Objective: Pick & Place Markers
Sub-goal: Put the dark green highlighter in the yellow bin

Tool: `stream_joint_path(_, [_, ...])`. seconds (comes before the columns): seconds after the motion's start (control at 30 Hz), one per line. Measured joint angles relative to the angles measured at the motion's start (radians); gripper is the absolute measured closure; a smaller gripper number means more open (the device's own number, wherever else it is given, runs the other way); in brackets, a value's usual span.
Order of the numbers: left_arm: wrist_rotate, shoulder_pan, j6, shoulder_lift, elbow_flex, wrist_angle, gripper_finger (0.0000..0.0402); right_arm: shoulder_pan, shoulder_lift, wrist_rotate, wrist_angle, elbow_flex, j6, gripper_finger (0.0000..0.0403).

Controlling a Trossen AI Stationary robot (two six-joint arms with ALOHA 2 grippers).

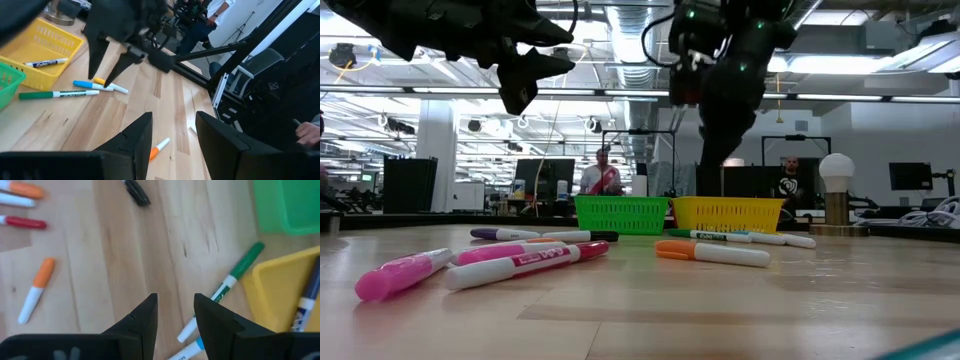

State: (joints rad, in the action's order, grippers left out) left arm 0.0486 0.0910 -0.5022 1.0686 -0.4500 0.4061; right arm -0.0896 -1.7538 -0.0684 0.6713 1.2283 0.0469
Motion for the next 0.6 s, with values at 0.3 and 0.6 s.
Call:
stream_joint_path(0.3, [0.0, 0.0, 0.0, 0.0, 0.0, 0.004, 0.0251, -0.055, -0.113, 0.024, 0.0, -0.001, 0.069, 0.0284])
stream_joint_path(0.6, [0.0, 0.0, 0.0, 0.0, 0.0, 0.005, 0.0251, -0.106, -0.169, 0.021, -0.009, -0.001, 0.084, 0.0284])
